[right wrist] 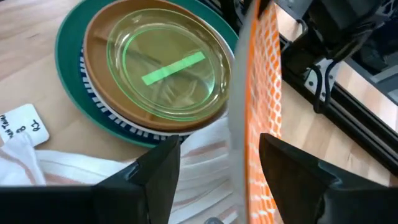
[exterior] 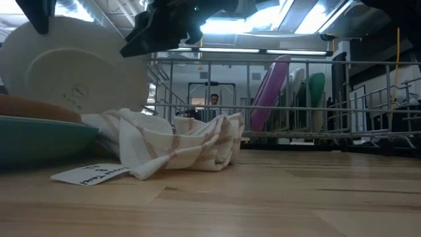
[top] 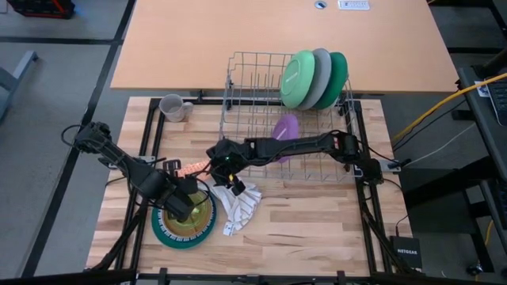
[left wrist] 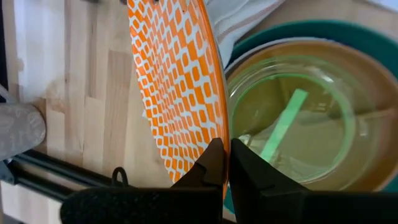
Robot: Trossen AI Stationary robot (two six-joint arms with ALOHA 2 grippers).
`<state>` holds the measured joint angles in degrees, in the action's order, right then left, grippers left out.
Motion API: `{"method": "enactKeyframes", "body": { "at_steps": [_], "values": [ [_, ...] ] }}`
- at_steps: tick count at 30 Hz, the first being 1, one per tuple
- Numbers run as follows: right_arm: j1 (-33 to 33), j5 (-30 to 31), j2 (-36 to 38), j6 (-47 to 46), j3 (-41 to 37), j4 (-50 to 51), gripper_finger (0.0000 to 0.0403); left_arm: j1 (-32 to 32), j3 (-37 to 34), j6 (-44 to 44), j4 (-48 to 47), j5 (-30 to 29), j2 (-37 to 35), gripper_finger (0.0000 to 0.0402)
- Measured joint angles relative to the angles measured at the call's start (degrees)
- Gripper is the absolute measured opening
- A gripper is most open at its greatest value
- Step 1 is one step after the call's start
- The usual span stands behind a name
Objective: Sort dishes
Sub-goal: Put the orange patterned plate into the dish rack
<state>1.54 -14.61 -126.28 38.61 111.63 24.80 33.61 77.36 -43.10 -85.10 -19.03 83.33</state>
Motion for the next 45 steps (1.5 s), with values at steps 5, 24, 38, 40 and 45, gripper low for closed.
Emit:
{"method": "enactKeyframes", "body": {
  "at_steps": [5, 24, 38, 40, 45],
  "values": [
    [0.0, -0.2, 0.0, -2.4, 0.0, -1.0, 0.0193, 1.1, 2.7, 0.0, 0.0, 0.0, -0.1, 0.0],
    [2.9, -2.4, 0.0, -2.3, 0.0, -2.9, 0.0021, 3.5, 5.7, -1.5, -1.0, 5.7, -0.1, 0.0012],
    [4.5, 0.2, 0.0, -2.7, 0.0, -4.0, 0.0018, 3.5, 5.7, -6.8, -3.9, 8.8, -0.6, 0.008],
    [4.4, 0.5, 0.0, -4.0, 0.0, -4.2, 0.0024, 3.6, 5.7, -7.7, -5.1, 8.7, -0.8, 0.0079],
    [4.5, 0.5, 0.0, -5.9, 0.0, -4.4, 0.0019, 4.1, 5.8, -8.8, -5.0, 8.9, -3.1, 0.0065]
  ]
}}
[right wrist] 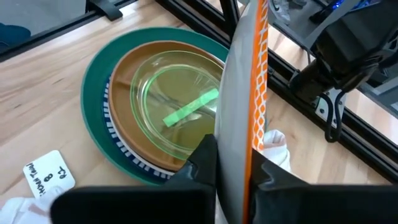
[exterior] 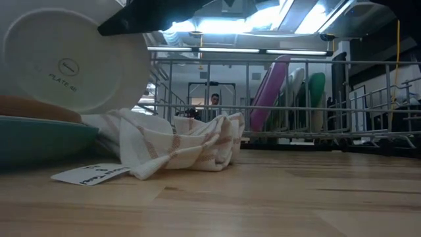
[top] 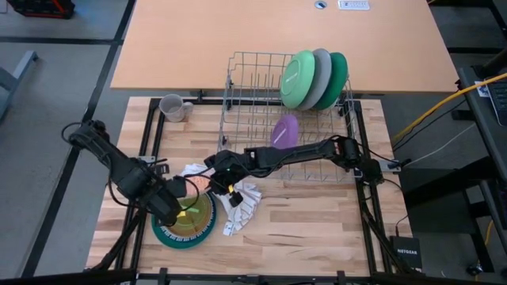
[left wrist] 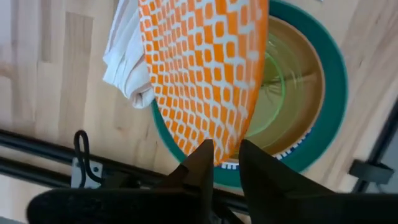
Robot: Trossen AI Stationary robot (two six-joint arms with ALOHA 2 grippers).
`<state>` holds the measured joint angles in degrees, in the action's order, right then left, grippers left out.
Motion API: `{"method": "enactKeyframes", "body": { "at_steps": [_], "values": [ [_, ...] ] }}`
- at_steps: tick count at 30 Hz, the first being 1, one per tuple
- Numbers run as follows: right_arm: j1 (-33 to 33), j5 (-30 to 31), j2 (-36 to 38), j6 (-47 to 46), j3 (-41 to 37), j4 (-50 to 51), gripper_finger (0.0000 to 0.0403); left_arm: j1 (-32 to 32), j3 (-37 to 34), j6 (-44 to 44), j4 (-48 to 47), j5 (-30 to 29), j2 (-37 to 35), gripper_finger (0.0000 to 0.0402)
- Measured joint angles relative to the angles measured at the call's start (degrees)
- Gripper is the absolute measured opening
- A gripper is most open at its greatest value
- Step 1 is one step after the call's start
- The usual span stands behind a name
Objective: Sort dishes
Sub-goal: Put the orange patterned plate into the dish rack
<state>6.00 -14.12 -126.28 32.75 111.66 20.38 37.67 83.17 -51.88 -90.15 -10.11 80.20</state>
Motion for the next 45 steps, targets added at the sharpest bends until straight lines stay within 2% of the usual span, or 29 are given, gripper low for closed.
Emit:
{"method": "enactKeyframes", "body": {
  "at_steps": [10, 15, 22, 29, 32, 35, 41, 45],
  "values": [
    [0.1, 0.5, 0.0, -2.3, 0.0, -0.4, 0.0021, 3.3, 2.4, -8.2, 0.0, -0.4, -8.1, 0.0029],
    [0.1, 0.5, 0.0, -3.1, 0.0, -1.6, 0.0019, 5.5, 2.4, -10.9, 0.1, -5.0, -11.8, 0.001],
    [0.0, 0.4, 0.0, -5.8, 1.7, -2.8, 0.002, 7.0, 2.4, -10.6, 0.1, -11.2, -14.7, 0.0004],
    [0.0, 1.4, 0.0, -9.6, 7.0, -1.8, 0.002, 7.0, 2.4, -5.3, 0.1, -12.2, -15.2, 0.0001],
    [0.1, 5.7, 0.0, -11.8, 10.1, 2.6, 0.002, 7.0, 2.4, -2.8, 0.2, -14.6, -16.2, 0.0003],
    [0.0, 8.9, 0.0, -16.5, 14.0, 10.7, 0.002, 7.0, 2.4, -1.4, 0.1, -19.4, -17.8, 0.0001],
    [0.0, 9.9, 0.0, -23.6, 23.4, 26.8, 0.002, 7.0, 2.4, 3.5, 0.1, -27.4, -21.0, 0.0001],
    [-0.1, 11.5, 4.4, -28.4, 22.0, 27.5, 0.002, 6.9, 2.4, 6.8, 0.1, -30.8, -21.8, 0.0002]
  ]
}}
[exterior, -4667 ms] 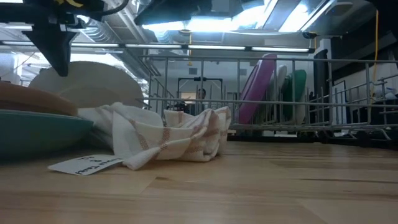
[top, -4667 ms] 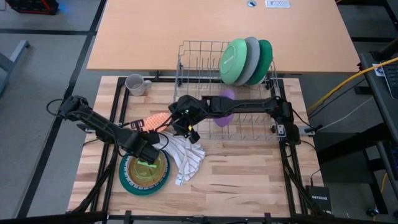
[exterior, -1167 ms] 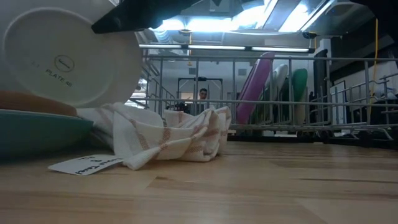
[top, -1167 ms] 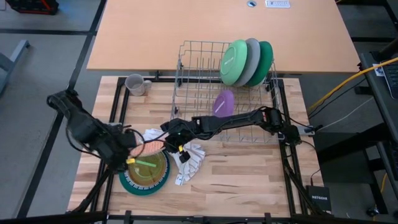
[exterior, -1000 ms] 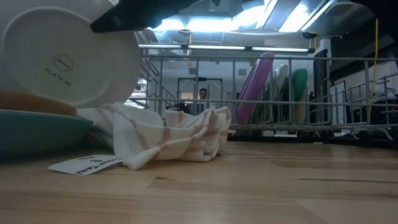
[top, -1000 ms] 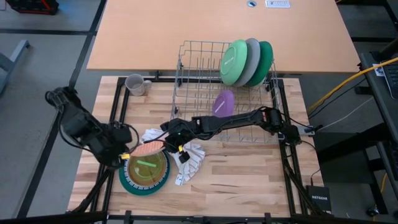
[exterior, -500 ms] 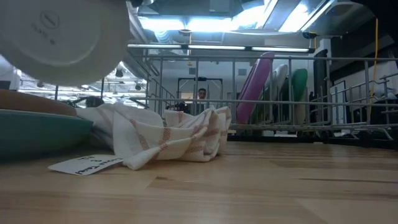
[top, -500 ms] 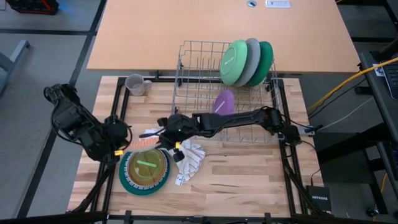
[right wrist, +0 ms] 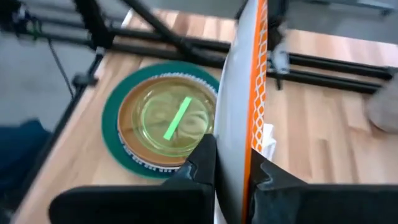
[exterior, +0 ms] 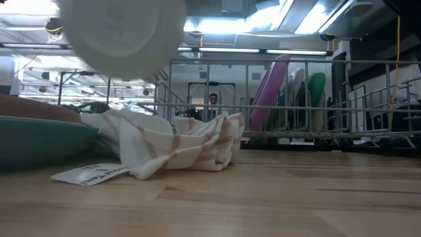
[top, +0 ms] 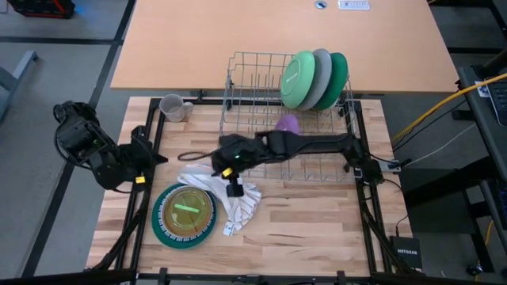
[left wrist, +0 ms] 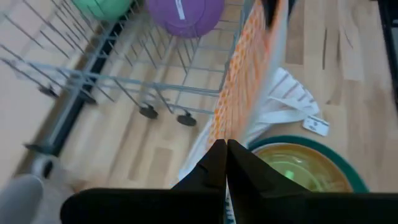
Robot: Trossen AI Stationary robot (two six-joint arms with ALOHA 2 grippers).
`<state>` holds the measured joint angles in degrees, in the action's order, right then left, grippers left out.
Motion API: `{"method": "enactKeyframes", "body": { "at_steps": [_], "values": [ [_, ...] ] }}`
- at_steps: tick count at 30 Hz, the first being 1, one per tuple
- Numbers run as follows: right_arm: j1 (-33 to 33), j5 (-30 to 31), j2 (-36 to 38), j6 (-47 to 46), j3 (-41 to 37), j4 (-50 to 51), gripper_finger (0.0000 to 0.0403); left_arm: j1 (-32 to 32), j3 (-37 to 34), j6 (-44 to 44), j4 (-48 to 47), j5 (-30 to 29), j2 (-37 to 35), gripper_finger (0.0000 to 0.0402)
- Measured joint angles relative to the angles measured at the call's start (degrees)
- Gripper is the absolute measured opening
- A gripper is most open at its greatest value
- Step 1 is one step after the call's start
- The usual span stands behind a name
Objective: Sort dishes
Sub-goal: Put the orange patterned plate into the dish rack
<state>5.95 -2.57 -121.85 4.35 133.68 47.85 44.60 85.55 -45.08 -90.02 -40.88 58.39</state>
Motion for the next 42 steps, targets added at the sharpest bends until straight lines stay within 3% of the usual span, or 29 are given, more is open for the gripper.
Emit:
{"method": "enactKeyframes", "body": {
  "at_steps": [5, 8, 15, 23, 37, 42],
  "values": [
    [-0.7, 1.8, 5.3, -8.9, 1.2, 2.8, 0.0021, 0.0, -0.1, 2.1, 0.0, -2.9, -0.1, 0.0001],
    [-1.9, 6.2, 8.8, -14.7, 1.3, 4.8, 0.0021, 0.0, -0.6, 2.1, 0.1, -4.7, -0.1, 0.0001],
    [-7.1, 13.0, 15.8, -33.6, 1.4, 17.4, 0.002, 0.0, -7.4, -1.0, 0.0, -10.1, -0.1, 0.0001],
    [-14.9, 7.7, 15.8, -50.1, 0.8, 29.1, 0.002, 0.0, -18.2, -12.0, 3.3, -15.2, 0.1, 0.0003],
    [-20.7, 4.0, 15.1, -62.7, 0.1, 29.4, 0.002, 0.0, -33.1, -21.5, 9.5, -15.6, 0.2, 0.0003],
    [-20.6, 4.4, 14.8, -65.7, 0.1, 35.1, 0.002, 0.0, -35.7, -23.9, 9.7, -15.5, 0.2, 0.0004]
  ]
}}
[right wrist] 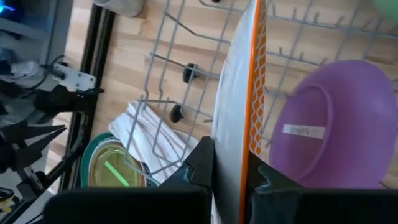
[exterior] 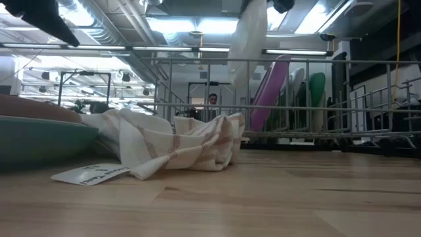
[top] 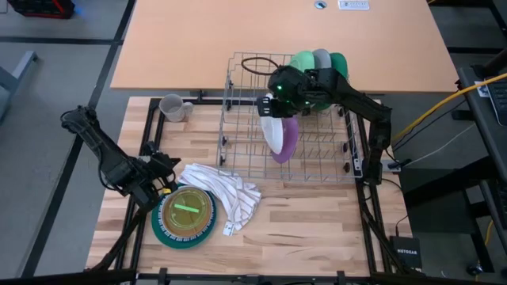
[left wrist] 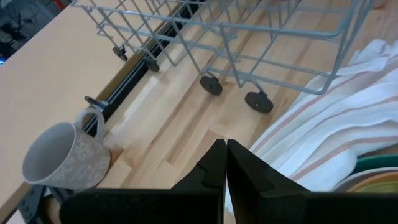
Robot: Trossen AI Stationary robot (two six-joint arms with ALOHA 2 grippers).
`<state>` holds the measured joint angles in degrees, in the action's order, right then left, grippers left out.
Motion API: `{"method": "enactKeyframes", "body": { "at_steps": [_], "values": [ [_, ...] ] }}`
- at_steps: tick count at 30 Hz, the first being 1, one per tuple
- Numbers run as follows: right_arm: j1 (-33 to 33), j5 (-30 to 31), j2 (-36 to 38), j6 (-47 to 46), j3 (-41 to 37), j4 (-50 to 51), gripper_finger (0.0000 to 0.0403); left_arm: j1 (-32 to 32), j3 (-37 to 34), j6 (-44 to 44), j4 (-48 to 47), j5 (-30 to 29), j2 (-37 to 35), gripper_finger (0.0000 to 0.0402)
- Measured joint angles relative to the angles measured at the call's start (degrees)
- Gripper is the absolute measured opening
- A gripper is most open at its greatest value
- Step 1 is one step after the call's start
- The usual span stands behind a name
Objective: Sort dishes
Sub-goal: Put the orange patterned plate into the dish rack
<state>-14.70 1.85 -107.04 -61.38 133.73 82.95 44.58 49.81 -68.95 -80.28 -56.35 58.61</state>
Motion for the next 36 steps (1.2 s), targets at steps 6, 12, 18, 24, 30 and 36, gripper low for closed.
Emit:
{"method": "enactKeyframes", "body": {
  "at_steps": [6, 12, 18, 24, 30, 36],
  "values": [
    [0.0, 1.2, 0.0, -0.2, 0.0, 0.1, 0.002, 0.0, -0.7, -0.2, 0.4, 0.0, 0.0, 0.0004],
    [0.0, 0.8, -0.9, -0.1, 0.0, 0.1, 0.002, 0.0, -0.7, -0.1, 0.4, 0.0, 0.0, 0.0004],
    [0.0, 0.0, -1.4, 0.1, 0.0, 0.0, 0.002, 0.0, -0.7, -0.1, 0.4, 0.0, 0.0, 0.0004],
    [0.1, -1.2, -2.6, -0.4, 0.0, 0.3, 0.0021, 0.0, -0.7, -0.1, 0.3, 0.0, 0.0, 0.0004],
    [0.1, -2.5, -5.2, -0.5, 0.0, 0.7, 0.0021, 0.0, -0.7, -0.1, 0.4, 0.0, 0.0, 0.0004],
    [0.1, -4.3, -7.7, 0.4, 0.0, 0.5, 0.0021, 0.0, -0.7, -0.1, 0.4, 0.0, 0.0, 0.0004]
  ]
}}
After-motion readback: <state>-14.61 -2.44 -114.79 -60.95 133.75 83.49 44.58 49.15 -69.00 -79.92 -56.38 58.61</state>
